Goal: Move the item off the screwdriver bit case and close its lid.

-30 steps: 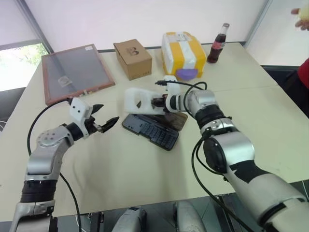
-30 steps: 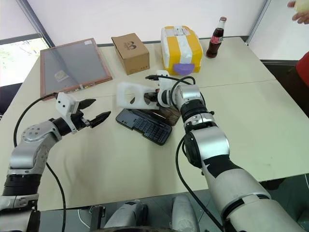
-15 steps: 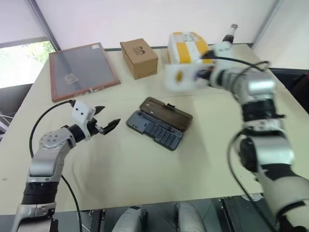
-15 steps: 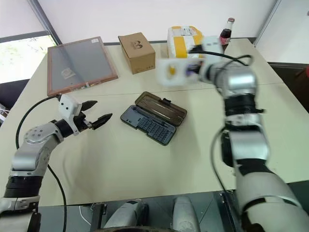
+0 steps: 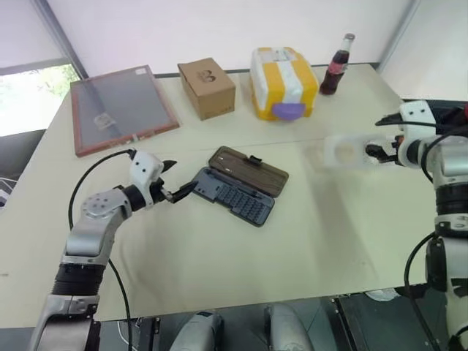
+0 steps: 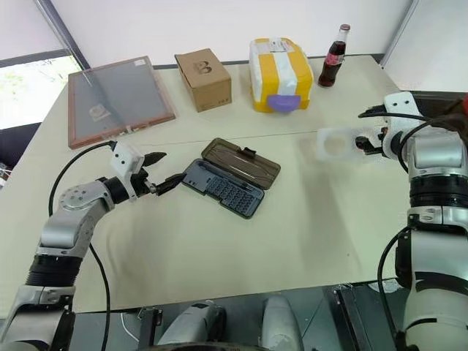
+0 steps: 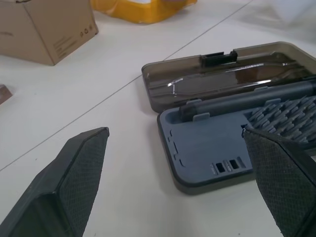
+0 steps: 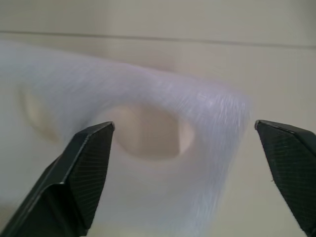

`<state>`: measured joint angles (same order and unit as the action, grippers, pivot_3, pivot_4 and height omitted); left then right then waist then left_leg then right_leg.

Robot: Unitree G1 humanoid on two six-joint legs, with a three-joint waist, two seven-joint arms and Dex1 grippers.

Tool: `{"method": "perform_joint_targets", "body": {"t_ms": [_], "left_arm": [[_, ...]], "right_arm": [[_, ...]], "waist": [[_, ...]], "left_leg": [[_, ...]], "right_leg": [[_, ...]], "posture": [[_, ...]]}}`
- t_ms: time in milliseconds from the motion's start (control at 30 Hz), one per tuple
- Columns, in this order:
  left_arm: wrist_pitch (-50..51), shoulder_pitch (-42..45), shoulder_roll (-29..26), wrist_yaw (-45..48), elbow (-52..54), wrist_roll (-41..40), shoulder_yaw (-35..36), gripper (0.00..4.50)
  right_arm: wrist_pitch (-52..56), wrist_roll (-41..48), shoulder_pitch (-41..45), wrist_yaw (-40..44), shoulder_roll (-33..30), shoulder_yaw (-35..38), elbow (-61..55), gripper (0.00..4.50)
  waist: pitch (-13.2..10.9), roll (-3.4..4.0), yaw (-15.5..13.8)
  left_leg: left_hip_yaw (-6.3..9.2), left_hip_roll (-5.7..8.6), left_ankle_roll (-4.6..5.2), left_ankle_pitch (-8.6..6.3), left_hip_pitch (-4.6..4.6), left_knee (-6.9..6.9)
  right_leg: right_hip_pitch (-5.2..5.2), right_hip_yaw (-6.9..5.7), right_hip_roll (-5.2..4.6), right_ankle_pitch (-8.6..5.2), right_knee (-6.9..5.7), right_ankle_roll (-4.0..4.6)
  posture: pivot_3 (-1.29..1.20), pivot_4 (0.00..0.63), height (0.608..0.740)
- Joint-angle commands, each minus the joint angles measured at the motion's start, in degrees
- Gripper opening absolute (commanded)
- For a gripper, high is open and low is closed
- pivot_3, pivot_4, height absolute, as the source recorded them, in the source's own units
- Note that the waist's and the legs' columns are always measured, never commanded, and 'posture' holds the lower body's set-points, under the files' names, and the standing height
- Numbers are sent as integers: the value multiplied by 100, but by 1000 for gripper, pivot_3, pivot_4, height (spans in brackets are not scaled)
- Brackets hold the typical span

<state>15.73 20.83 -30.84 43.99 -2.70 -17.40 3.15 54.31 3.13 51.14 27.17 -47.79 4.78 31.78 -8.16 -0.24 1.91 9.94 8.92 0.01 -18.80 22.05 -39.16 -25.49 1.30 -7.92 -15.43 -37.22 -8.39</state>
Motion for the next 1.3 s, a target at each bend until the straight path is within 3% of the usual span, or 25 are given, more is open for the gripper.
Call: {"method": "perform_joint_targets", "body": {"t_ms": [33,200,333,433,600,833,1000,1300], "left_arm": [[-125,52,-29,36,75,3,66,4500],[-104,-93,-27,15,148,-15,84,4500],[-43,-46,-24,42,107,-75,101,4500],[143,114,-4,114,84,-253,155,4500],[645,391,-268,667,169,-574,48,4500],[1394,287,-866,1375,645,-808,-153,4500],[1633,86,-997,1307,937,-941,67,4500],[1613,-383,-1072,1046,1212,-917,294,4500]], "right_arm": [[395,156,-163,359,-458,169,-721,4428],[1143,632,-1172,1209,-1331,260,-2500,4428],[1530,1207,-1653,1627,-1664,753,-3902,4428],[1705,1501,-1586,1710,-1648,728,-4600,4428],[1557,2134,-1081,1923,-1020,145,-5373,4428],[147,1588,-810,1487,420,-917,-4236,4428],[-1107,917,-388,1392,1185,-1553,-2368,4428],[-2140,488,309,1512,2036,-1594,234,4428]], "waist": [[0,0,-30],[0,1,-103],[0,1,-129],[0,0,-127],[1,-1,-109],[3,-6,-133],[4,-7,-79],[3,-6,14]], "left_leg": [[0,1,0,0,0,-1],[-3,0,1,-1,0,-2],[-9,0,1,-1,0,-10],[-17,-8,1,-1,-1,-11],[-19,-9,3,-2,-1,-12],[-15,-12,3,-2,-3,-11],[-13,-8,3,-1,-5,-11],[-10,-12,2,-1,-11,-1]], "right_leg": [[0,0,-1,0,0,0],[-2,0,-1,0,0,0],[0,0,-3,1,2,-1],[0,-1,0,1,2,-3],[1,-1,0,3,3,-6],[2,-3,2,5,2,-7],[2,-6,1,6,3,-6],[2,-7,6,6,1,-5]], "posture": [[0,150,740],[0,150,740],[0,150,740],[0,150,740],[0,150,740],[0,150,740],[0,150,740],[0,150,740]]}}
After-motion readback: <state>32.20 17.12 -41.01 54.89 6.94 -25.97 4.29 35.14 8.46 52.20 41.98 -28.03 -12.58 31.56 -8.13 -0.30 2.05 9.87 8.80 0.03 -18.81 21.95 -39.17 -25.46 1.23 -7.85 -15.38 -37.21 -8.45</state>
